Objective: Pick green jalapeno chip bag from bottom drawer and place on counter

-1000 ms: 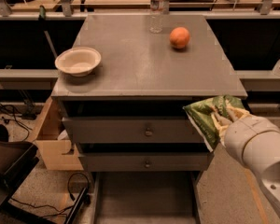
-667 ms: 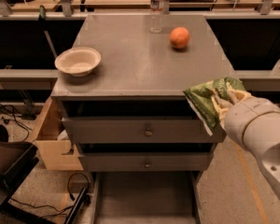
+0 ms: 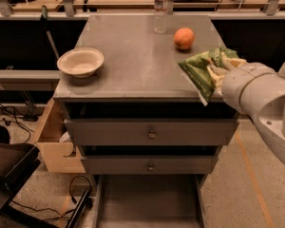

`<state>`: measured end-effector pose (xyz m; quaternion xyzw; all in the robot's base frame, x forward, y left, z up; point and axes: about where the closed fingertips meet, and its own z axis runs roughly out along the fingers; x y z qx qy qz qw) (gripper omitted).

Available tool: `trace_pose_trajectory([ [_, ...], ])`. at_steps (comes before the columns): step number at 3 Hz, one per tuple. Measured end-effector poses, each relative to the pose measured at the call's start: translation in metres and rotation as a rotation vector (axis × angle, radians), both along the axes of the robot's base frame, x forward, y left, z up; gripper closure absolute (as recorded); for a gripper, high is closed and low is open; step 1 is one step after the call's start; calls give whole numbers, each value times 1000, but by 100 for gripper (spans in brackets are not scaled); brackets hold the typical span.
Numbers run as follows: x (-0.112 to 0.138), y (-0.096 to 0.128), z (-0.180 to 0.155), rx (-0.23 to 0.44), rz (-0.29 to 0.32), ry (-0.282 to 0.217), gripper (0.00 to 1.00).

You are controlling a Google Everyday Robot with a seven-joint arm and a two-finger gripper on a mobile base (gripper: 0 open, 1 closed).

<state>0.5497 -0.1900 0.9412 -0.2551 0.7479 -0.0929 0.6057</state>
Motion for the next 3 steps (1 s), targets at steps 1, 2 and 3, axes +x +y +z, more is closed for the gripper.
trace_pose_trajectory([
  [1, 36, 20, 4, 21, 67, -7, 100],
  [2, 66, 43, 2, 39, 132, 2, 100],
  [3, 90, 62, 3, 73, 202, 8, 100],
])
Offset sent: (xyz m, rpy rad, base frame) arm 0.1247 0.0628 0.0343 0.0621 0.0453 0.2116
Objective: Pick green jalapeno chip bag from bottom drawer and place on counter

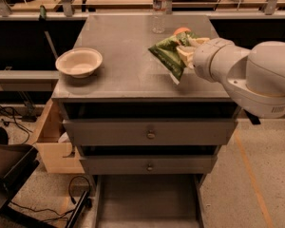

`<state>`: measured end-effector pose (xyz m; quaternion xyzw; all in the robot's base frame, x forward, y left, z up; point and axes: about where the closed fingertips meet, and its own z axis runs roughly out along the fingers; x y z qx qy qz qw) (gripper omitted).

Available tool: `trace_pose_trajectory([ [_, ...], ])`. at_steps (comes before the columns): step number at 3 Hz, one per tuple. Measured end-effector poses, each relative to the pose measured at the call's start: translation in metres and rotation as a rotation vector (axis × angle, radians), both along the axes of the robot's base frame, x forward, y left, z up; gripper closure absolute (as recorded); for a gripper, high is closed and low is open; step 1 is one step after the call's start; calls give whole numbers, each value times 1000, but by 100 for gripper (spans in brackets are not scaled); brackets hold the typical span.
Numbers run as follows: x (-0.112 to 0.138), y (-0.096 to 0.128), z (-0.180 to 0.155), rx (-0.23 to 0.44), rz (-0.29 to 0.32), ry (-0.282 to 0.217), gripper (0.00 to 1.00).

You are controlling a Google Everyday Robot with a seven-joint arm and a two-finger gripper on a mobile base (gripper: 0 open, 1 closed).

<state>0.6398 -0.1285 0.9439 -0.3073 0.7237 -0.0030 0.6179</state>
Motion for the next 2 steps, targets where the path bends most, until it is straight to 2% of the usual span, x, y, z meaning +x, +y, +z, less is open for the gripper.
trace_pose_trajectory([
  [1, 4, 4, 3, 5, 15, -1, 87],
  [2, 3, 6, 5, 4, 18, -4, 63],
])
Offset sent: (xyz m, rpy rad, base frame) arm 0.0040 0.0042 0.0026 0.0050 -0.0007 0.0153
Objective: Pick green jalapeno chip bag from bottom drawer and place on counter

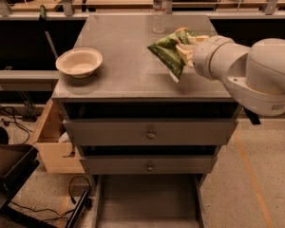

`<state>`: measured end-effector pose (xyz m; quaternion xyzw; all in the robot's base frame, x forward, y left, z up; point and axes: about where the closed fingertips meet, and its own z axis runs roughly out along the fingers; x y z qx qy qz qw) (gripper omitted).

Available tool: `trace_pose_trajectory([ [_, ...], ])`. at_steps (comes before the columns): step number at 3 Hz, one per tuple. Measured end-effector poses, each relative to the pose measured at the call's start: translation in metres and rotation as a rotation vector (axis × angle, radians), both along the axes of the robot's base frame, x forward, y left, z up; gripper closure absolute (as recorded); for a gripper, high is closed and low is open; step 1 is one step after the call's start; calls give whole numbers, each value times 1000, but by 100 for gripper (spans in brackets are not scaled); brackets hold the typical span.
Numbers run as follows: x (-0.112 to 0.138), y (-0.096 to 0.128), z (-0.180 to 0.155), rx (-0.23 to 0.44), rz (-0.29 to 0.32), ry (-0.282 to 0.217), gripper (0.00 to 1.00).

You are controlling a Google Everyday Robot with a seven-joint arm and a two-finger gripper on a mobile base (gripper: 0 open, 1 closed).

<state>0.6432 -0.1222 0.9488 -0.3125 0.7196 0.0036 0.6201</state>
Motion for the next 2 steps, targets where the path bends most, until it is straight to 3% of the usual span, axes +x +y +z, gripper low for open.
trace_pose_trajectory([
  [2, -1, 3, 4, -1, 5, -6, 16],
])
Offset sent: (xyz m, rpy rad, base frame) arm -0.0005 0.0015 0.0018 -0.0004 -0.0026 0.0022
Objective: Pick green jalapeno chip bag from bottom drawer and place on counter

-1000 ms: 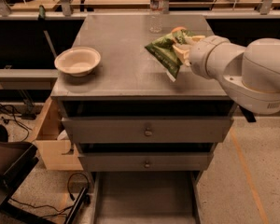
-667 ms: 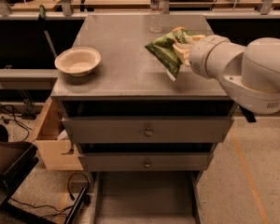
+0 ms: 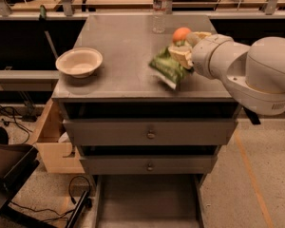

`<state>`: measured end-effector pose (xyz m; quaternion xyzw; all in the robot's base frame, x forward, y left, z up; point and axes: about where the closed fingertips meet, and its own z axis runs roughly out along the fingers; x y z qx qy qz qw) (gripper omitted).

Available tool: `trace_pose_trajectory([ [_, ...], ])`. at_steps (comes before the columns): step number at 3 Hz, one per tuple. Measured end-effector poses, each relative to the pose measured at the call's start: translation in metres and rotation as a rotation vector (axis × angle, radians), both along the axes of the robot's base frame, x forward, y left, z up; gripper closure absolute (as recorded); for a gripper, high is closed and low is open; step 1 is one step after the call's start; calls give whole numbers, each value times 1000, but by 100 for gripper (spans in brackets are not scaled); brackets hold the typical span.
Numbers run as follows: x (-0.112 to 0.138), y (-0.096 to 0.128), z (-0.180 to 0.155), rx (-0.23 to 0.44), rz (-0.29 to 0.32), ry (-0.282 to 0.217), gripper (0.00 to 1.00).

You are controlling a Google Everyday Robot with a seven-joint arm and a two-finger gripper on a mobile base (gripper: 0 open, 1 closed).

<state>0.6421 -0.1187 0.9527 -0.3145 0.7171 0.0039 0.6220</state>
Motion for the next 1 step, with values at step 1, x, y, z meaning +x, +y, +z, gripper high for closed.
trace_pose_trajectory([
  [1, -1, 2, 2, 0, 2, -3, 0],
])
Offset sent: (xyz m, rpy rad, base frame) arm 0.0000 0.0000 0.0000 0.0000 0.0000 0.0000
